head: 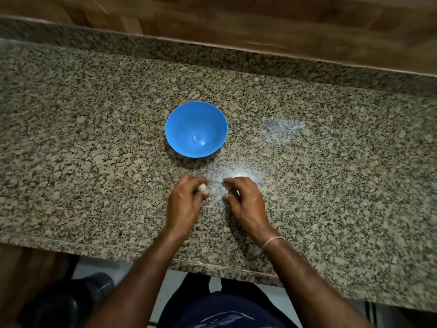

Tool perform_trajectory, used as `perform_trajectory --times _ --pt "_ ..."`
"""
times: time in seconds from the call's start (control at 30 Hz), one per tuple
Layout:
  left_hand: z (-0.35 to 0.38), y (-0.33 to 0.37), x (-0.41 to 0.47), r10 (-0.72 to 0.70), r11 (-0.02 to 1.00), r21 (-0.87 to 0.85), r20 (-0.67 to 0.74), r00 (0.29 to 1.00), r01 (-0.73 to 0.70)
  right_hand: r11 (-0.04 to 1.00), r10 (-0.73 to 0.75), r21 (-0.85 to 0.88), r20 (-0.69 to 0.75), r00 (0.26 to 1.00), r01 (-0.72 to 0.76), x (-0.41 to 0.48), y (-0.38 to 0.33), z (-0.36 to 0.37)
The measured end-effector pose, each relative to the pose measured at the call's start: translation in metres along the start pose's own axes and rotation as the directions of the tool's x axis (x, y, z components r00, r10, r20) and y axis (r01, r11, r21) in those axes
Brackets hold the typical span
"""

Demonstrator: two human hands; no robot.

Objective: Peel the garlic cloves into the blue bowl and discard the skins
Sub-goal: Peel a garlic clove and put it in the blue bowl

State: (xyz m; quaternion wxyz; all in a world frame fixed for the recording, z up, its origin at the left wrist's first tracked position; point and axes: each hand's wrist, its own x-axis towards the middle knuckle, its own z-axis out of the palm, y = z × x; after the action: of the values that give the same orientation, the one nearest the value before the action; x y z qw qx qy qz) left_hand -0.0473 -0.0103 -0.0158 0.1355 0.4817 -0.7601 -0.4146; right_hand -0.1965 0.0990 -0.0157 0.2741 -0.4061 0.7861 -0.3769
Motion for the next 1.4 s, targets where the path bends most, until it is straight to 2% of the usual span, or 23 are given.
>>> perform_trajectory --times 0.03,0.07,0.1,0.13,0.17,0.2,0.27,0.47,0.6,0.73,0.93,1.07,1.2,1.4 --pt "-0.003 0.006 0.0 -0.145 0.958 -0.244 0.029 0.989 0.148 0.992 0.052 0.117 0.025 0.998 -0.054 -0.001 -0.005 -0.003" --pt "-0.006 0.014 -0.001 -0.261 0.814 -0.506 0.123 0.958 0.286 0.971 0.082 0.222 0.061 0.995 -0.094 -0.002 -0.011 -0.007" --pt "-0.009 0.024 -0.003 -0.299 0.602 -0.702 0.244 0.922 0.381 0.946 0.084 0.307 0.087 0.993 -0.107 -0.003 -0.018 -0.01" --pt "-0.012 0.031 -0.005 -0.282 0.412 -0.806 0.331 0.9 0.425 0.925 0.068 0.368 0.097 0.993 -0.099 -0.004 -0.024 -0.013" --pt "-0.014 0.036 -0.009 -0.256 0.289 -0.852 0.371 0.893 0.437 0.903 0.045 0.423 0.097 0.994 -0.082 -0.007 -0.03 -0.015" --pt "-0.015 0.042 -0.013 -0.234 0.216 -0.873 0.389 0.891 0.437 0.885 0.023 0.461 0.086 0.996 -0.06 -0.008 -0.035 -0.018" --pt "-0.017 0.05 -0.02 -0.212 0.149 -0.895 0.386 0.898 0.42 0.876 -0.004 0.483 0.043 0.999 -0.017 -0.012 -0.043 -0.024" --pt "-0.014 0.069 -0.041 -0.173 0.141 -0.918 0.346 0.922 0.371 0.904 -0.109 0.408 -0.073 0.991 0.129 -0.018 -0.053 -0.041" --pt "-0.011 0.076 -0.05 -0.146 0.217 -0.919 0.302 0.942 0.328 0.883 -0.145 0.432 -0.121 0.982 0.184 -0.028 -0.056 -0.049" --pt "-0.005 0.083 -0.06 -0.147 0.242 -0.927 0.257 0.955 0.286 0.875 -0.165 0.436 -0.135 0.977 0.209 -0.035 -0.058 -0.054" --pt "0.002 0.085 -0.073 -0.161 0.281 -0.932 0.191 0.968 0.23 0.857 -0.115 0.501 -0.04 0.993 0.119 -0.041 -0.055 -0.062" --pt "0.008 0.087 -0.081 -0.178 0.32 -0.924 0.16 0.971 0.211 0.87 -0.1 0.485 0.001 0.995 0.087 -0.044 -0.053 -0.063" --pt "0.01 0.09 -0.085 -0.209 0.344 -0.916 0.139 0.968 0.206 0.9 -0.11 0.421 -0.023 0.994 0.109 -0.046 -0.052 -0.059" --pt "0.015 0.092 -0.084 -0.246 0.333 -0.915 0.148 0.958 0.227 0.903 -0.062 0.422 -0.048 0.997 0.077 -0.049 -0.048 -0.052"
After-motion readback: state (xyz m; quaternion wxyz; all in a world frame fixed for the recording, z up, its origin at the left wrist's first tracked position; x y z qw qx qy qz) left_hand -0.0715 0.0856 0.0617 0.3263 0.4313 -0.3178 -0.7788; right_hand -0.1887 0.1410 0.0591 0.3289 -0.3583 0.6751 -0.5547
